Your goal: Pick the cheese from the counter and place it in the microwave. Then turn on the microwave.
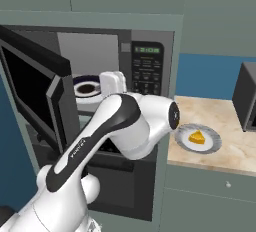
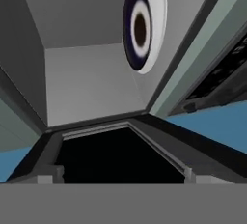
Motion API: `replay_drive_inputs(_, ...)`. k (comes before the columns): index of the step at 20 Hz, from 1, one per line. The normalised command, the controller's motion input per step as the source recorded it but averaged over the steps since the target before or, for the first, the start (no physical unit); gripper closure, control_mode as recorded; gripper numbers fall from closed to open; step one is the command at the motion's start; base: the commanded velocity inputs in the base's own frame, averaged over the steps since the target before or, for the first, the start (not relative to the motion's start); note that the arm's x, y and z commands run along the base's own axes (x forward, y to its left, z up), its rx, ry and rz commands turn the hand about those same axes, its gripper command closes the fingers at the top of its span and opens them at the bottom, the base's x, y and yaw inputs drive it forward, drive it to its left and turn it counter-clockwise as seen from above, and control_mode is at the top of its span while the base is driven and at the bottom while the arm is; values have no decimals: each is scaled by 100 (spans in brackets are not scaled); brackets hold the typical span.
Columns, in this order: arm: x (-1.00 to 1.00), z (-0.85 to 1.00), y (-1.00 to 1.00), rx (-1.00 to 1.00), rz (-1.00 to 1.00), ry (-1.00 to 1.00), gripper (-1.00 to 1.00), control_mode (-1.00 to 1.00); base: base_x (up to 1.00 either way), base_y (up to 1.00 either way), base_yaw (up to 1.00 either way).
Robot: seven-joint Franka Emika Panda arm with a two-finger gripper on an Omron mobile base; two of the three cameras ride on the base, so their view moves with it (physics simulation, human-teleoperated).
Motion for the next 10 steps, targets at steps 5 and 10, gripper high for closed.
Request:
replay_drive_inputs(5,0,0,45,2,8,1,-100,-100,0,0,0)
replay_drive_inputs(10,-23,0,39,2,8,0,-100,-100,0,0,0)
